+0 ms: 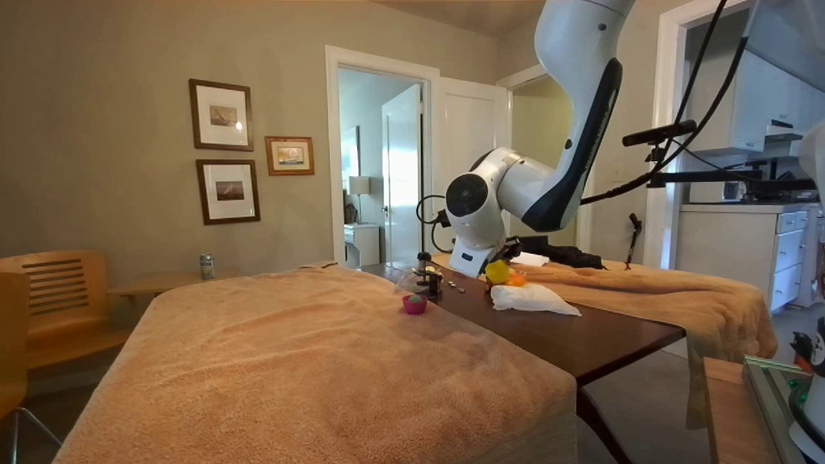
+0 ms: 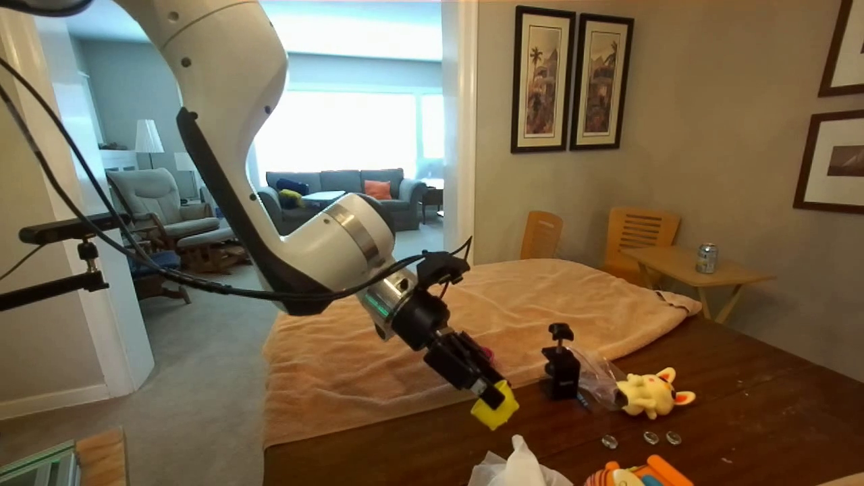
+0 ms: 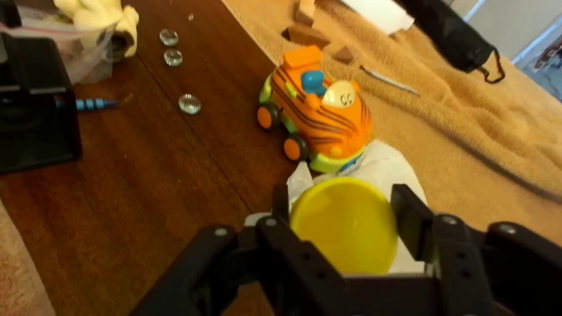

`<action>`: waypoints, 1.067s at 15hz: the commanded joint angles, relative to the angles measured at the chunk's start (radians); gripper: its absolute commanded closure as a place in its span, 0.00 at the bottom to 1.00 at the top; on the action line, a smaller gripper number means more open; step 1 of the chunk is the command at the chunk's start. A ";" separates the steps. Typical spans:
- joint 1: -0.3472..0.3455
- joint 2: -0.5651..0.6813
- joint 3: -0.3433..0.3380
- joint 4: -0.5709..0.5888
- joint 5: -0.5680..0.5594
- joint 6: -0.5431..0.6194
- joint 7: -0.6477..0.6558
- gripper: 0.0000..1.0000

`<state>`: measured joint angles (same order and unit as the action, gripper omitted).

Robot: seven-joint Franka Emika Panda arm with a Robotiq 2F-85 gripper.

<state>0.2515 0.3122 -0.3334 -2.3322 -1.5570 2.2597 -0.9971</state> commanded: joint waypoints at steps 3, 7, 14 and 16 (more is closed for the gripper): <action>-0.122 -0.010 0.180 -0.045 -0.257 -0.304 0.258 0.65; -0.152 0.008 0.246 -0.067 -0.270 -0.513 0.393 0.65; -0.167 0.047 0.294 -0.084 -0.274 -0.747 0.415 0.65; -0.170 0.061 0.297 -0.081 -0.284 -0.795 0.401 0.65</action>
<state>0.1023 0.3527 -0.0558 -2.4070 -1.7931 1.5420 -0.5917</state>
